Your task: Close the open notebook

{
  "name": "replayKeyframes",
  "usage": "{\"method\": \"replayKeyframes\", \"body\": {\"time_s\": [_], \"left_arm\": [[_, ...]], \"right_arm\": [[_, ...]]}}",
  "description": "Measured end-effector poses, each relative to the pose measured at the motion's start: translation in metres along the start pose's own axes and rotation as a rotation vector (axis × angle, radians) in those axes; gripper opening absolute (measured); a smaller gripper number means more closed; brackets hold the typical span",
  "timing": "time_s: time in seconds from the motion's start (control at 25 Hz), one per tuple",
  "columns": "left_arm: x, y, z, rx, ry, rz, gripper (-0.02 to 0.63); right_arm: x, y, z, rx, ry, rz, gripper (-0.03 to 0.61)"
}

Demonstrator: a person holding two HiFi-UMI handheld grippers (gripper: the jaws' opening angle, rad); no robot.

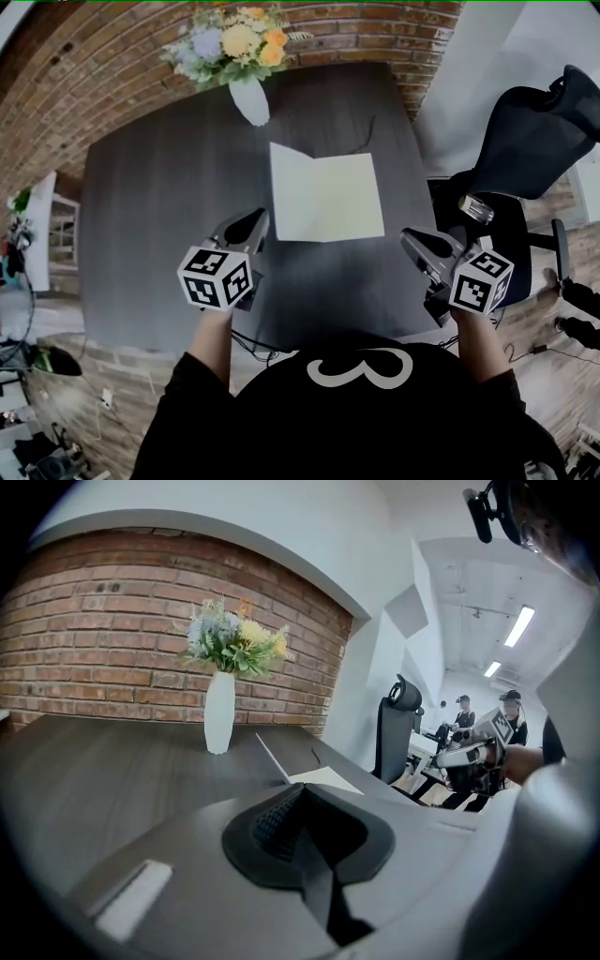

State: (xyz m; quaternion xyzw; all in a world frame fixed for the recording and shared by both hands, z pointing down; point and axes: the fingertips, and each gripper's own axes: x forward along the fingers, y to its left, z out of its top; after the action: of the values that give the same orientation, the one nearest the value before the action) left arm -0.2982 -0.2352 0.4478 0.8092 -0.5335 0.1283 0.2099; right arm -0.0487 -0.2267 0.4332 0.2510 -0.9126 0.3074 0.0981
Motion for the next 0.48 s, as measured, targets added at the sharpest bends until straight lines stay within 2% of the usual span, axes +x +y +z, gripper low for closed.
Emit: {"method": "replayKeyframes", "body": {"time_s": [0.2, 0.48], "left_arm": [[0.016, 0.016, -0.016, -0.014, 0.025, -0.003, 0.018], [0.032, 0.017, -0.025, -0.092, 0.020, -0.065, 0.018]], "right_arm": [[0.002, -0.011, -0.012, 0.024, -0.010, -0.032, 0.002], [-0.001, -0.017, -0.028, 0.057, -0.002, -0.060, 0.002]]}}
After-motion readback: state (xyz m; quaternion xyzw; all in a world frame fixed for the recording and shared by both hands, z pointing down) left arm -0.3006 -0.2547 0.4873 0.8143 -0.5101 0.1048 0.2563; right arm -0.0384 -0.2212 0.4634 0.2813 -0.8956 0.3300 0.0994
